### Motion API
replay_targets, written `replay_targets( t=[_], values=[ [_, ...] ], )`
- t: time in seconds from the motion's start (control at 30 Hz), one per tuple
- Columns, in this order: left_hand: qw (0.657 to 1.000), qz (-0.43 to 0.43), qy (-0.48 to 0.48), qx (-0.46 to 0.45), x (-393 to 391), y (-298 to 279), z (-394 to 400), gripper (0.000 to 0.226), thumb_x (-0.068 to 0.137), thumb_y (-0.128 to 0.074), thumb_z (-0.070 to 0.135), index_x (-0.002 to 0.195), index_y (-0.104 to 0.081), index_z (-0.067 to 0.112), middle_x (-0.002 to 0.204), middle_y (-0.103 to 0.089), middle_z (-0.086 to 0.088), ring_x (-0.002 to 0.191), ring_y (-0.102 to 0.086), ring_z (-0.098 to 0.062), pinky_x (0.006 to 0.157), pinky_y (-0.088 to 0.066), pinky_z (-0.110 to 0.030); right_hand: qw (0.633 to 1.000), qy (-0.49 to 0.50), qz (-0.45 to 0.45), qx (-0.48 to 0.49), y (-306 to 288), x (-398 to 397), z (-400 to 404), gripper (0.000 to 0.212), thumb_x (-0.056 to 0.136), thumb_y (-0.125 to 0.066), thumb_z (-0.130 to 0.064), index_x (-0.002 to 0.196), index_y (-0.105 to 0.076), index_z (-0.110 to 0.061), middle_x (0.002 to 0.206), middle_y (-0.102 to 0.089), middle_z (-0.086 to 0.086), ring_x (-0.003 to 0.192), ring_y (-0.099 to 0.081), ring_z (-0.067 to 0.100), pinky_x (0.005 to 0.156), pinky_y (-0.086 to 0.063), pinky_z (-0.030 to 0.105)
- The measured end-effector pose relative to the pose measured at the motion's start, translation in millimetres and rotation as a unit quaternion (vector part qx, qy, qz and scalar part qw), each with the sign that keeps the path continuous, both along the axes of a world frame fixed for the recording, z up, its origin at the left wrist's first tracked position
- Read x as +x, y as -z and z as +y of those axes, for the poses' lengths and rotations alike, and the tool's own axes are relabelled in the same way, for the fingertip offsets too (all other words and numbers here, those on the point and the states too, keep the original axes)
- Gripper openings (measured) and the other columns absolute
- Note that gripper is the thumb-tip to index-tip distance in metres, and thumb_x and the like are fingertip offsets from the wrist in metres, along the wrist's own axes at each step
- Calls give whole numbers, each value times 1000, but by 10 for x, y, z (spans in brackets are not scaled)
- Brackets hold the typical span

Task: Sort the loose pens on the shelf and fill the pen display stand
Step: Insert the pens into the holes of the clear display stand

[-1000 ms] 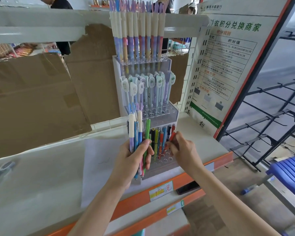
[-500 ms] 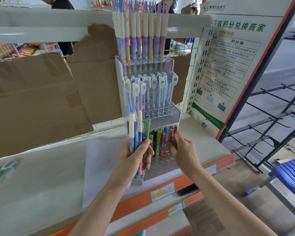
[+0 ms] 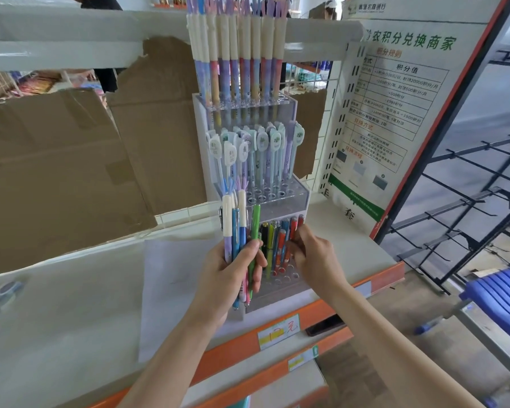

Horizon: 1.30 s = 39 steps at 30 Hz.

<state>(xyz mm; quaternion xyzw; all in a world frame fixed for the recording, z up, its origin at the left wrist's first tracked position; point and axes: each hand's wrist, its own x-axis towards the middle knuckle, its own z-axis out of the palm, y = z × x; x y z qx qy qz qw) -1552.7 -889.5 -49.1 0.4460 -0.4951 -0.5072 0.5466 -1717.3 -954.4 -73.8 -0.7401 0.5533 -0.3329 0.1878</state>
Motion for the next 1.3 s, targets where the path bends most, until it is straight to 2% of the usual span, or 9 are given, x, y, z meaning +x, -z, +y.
replay_targets(
  t=[0.13,0.37,0.63,0.83,0.93,0.97,1.1,1.23,1.3],
  values=[
    [1000,-2,-6,-2,21,2,-13,32,94,-53,29,67,-62,15,54,-50,-9,44,-46,-21,42,-35,-27,998,-29,37,-44,39,51,19,24,92,-51,-2,80,-32,-10,60,-37,-8,49,-32,12,47,-27,23],
    [1000,8,-7,-1,39,27,0,29,90,-55,33,68,-63,17,57,-51,-11,44,-46,-20,42,-35,-27,999,-5,-9,-31,75,28,70,20,93,-52,-6,81,-36,-8,68,-55,14,57,-50,32,53,-40,42],
    [1000,11,-6,4,44,15,-11,29,91,-54,30,69,-62,13,56,-51,-9,44,-46,-21,40,-37,-25,1000,5,-16,5,90,21,53,20,93,-53,-7,80,-37,-8,68,-56,12,58,-51,31,56,-42,41],
    [1000,11,9,3,34,12,-16,32,90,-54,33,68,-61,10,53,-50,-8,43,-46,-20,39,-37,-24,999,20,-5,39,91,-27,35,13,93,-57,-20,90,-48,-11,77,-61,0,65,-58,20,61,-46,31],
    [1000,15,25,3,29,10,-16,33,87,-55,37,70,-61,8,54,-51,-7,42,-45,-19,37,-37,-22,1000,20,-7,16,81,-79,73,14,91,-59,-19,100,-52,-10,82,-61,-3,62,-54,7,55,-40,11],
    [999,16,30,2,26,6,-15,32,86,-55,37,71,-62,9,55,-52,-7,42,-45,-18,37,-37,-22,1000,17,-12,0,62,-81,98,14,90,-60,-18,99,-53,-9,80,-60,-3,59,-51,2,54,-39,9],
    [1000,7,26,4,-38,1,-16,27,88,-55,33,74,-64,11,61,-58,-8,44,-48,-17,40,-40,-24,993,-8,-114,-37,-103,-42,199,7,88,-64,-16,82,-64,-13,67,-57,-9,54,-50,3,51,-37,11],
    [999,-22,30,13,-121,-4,-17,24,92,-56,22,77,-63,5,55,-61,-3,42,-53,-15,41,-41,-21,980,-92,-169,55,-340,34,276,20,86,-58,-42,70,-64,-33,69,-55,-10,59,-53,7,55,-41,25],
    [999,-27,37,26,-156,-14,-19,24,93,-55,20,83,-63,0,56,-65,-4,45,-58,-16,44,-45,-20,979,-95,-172,61,-385,36,286,22,87,-62,-30,66,-63,-28,66,-53,-12,57,-50,5,54,-39,22]
  ],
)
